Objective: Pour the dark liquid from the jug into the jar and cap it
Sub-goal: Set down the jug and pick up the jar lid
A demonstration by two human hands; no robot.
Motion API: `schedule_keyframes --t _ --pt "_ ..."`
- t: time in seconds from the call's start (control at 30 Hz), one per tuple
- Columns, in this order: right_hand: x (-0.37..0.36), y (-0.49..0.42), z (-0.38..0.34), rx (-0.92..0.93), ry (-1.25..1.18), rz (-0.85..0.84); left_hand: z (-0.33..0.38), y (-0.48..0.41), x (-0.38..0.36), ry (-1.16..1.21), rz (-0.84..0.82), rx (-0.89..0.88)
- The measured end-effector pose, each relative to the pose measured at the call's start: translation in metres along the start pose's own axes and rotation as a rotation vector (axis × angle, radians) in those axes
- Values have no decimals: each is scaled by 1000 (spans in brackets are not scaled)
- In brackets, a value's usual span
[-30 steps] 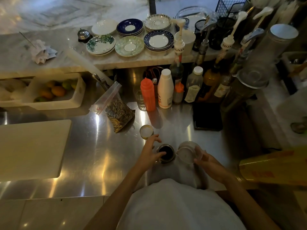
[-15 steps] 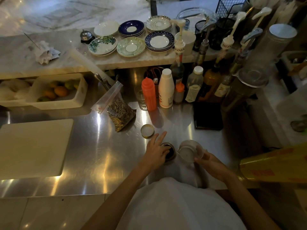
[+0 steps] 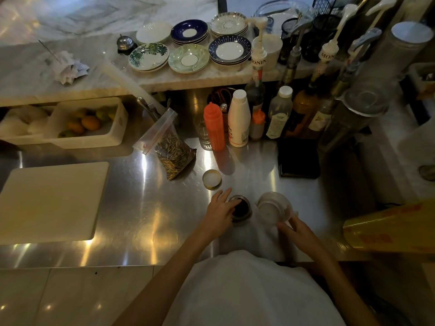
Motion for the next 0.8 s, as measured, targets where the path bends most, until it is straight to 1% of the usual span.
schedule_keyframes --t 0.1,0.17,0.23,0.27,0.3,0.33,0.37,0.4,0.43,0.47,0.5,0.53,0.57,0.6,0.63,0.7,0.73,0.77,0.8 --pt "1 4 -6 -77 -130 -35 -2 2 -1 46 19 6" --pt "5 5 -10 -104 -125 -16 -1 5 -2 68 20 17" --pt "9 6 -11 -155 -51 13 -1 6 -3 78 24 14" --pt "13 9 -12 -180 38 38 -1 7 -2 69 36 3" --pt "18 12 -12 -173 181 93 -1 8 -1 48 64 -13" --pt "23 16 -14 -141 329 188 -1 9 1 19 109 -34" --pt "23 19 -19 -89 417 301 0 10 3 -9 163 -54" --pt "19 23 -28 -20 415 379 1 11 6 -26 212 -70" --pt "9 29 -44 76 349 394 4 11 8 -47 240 -82" --pt "-4 34 -63 223 269 326 6 11 11 -70 252 -98" --pt "-20 37 -83 439 211 193 8 10 13 -92 244 -126" --pt "-36 40 -98 659 257 49 11 9 16 -108 223 -159" --pt "-47 39 -105 809 362 -54 13 8 21 -116 208 -186" --pt "-50 33 -107 844 453 -89 15 6 27 -101 228 -211" --pt "-46 24 -103 770 526 -57 15 6 35 -54 255 -206" --pt "-34 8 -93 550 618 40 13 6 52 148 293 -25" --pt "-33 7 -91 549 603 52 10 7 55 204 288 57" --pt "-36 10 -95 629 541 34 11 6 60 200 263 72" --pt "-43 15 -103 740 488 -10 12 5 62 148 219 41"
Point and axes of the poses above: each hand's wrist, its own y-axis away from the middle knuckle, its own x-axis out of the back of the hand, z = x × y, the point moved 2 cm from there along -y, towards the middle knuckle, and after that the axes turned 12 degrees about z, right-handed, at the moved point
